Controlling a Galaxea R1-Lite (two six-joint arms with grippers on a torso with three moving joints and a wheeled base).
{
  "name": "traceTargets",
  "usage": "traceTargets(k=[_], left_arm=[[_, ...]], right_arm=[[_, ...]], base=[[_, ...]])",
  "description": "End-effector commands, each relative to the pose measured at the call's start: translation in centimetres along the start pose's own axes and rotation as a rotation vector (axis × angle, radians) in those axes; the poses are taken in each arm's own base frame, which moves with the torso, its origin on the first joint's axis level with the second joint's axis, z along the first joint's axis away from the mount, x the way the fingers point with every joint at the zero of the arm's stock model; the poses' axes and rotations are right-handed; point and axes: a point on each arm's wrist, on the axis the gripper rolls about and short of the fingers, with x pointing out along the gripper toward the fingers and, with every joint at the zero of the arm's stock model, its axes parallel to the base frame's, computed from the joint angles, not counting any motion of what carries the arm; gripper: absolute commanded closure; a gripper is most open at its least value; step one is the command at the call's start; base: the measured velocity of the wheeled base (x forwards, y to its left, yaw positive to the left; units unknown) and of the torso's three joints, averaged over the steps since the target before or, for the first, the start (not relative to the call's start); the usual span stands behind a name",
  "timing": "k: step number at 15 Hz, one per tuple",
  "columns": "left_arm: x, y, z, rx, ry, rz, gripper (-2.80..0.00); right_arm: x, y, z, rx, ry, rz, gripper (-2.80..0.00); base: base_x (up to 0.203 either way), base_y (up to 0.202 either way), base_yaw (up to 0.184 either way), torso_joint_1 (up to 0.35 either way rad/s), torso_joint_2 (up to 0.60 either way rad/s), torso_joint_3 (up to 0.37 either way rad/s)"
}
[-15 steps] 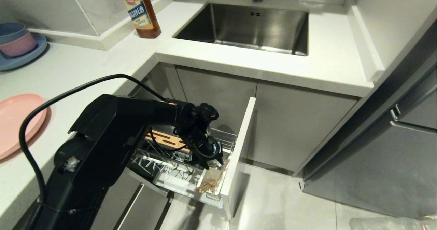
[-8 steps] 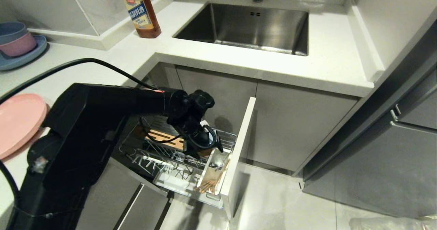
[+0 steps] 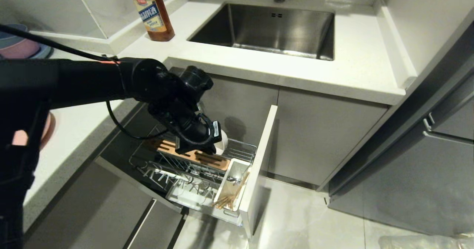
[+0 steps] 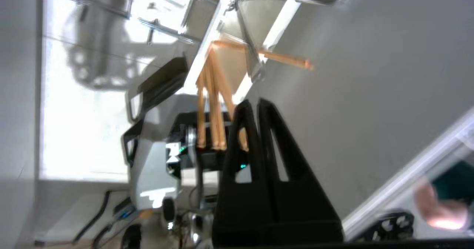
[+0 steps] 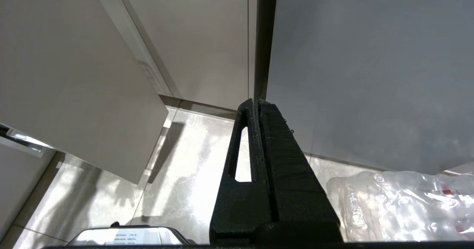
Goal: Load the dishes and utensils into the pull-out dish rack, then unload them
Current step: Pick up the plate and place it in the cupboard
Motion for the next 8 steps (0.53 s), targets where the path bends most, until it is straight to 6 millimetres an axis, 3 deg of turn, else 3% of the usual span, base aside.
traceTargets(k=[1, 8], left_arm=[[-4.6, 0.5, -0.8, -0.004, -0.067, -0.037, 0.0], [-17.4, 5.4, -5.1, -0.054, -0.39, 0.019, 0.0]], right_arm=[[0.0, 0.0, 0.0, 0.0, 0.001, -0.001, 0.0], [0.0, 0.0, 0.0, 0.0, 0.001, -0.001, 0.0]], base=[[0.0, 0.0, 0.0, 0.0, 0.0, 0.0], [0.0, 0.0, 0.0, 0.0, 0.0, 0.0]])
